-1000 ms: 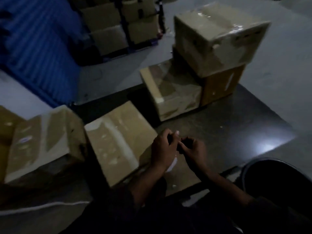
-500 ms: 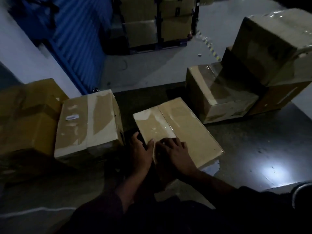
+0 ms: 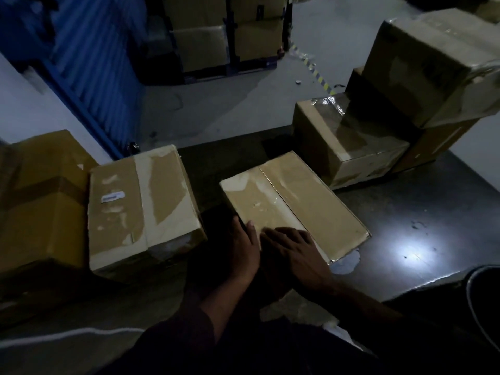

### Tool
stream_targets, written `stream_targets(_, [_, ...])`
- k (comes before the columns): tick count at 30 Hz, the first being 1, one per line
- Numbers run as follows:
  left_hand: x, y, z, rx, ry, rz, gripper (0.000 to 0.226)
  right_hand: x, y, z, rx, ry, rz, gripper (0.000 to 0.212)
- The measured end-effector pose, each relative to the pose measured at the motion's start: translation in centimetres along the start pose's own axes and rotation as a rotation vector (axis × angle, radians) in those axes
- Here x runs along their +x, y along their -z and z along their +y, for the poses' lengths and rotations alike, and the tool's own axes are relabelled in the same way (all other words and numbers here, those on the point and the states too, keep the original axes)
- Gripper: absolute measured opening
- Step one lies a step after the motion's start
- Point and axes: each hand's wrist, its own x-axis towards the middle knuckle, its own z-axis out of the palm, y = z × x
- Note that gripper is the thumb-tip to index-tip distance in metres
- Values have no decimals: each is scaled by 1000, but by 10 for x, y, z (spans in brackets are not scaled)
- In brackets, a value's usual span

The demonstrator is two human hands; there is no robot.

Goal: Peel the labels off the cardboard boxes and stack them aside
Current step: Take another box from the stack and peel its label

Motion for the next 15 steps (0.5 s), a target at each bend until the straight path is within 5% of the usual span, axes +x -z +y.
stream_targets(4, [7,1,0,3,30,-24,60,41,4,-2,-23,-40,-70,56])
stream_targets(11, [20,11,-7,-90,37,-139,56,18,1,7,-56,31,-100,56])
stream_targets(15, [23,13,-6,-120,42,-176,51,48,5,1,-61,-77,-124,63])
